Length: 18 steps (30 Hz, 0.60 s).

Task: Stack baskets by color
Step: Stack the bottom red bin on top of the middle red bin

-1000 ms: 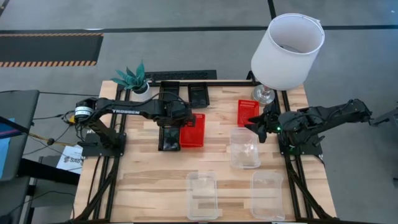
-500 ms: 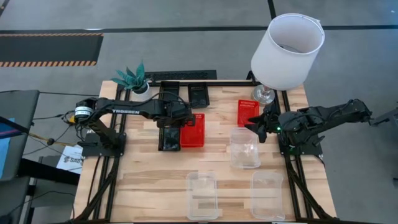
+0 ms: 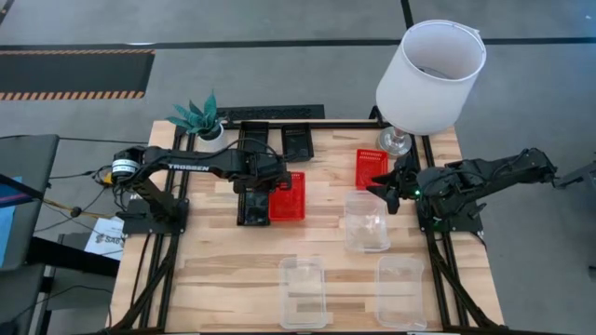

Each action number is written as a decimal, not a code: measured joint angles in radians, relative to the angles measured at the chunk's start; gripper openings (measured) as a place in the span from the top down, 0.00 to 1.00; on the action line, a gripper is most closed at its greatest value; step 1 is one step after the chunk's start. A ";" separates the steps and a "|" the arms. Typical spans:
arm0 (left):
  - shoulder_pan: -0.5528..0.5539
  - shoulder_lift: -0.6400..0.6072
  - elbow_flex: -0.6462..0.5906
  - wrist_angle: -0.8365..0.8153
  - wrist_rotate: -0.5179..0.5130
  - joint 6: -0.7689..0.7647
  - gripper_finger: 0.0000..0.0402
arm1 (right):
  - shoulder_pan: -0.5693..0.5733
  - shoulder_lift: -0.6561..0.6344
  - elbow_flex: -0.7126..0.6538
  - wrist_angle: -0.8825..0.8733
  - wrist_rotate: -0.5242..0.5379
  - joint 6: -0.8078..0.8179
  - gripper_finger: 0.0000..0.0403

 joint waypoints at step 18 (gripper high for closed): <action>0.000 0.000 0.000 0.011 0.006 0.019 1.00 | 0.000 0.000 0.000 0.000 0.000 -0.005 0.44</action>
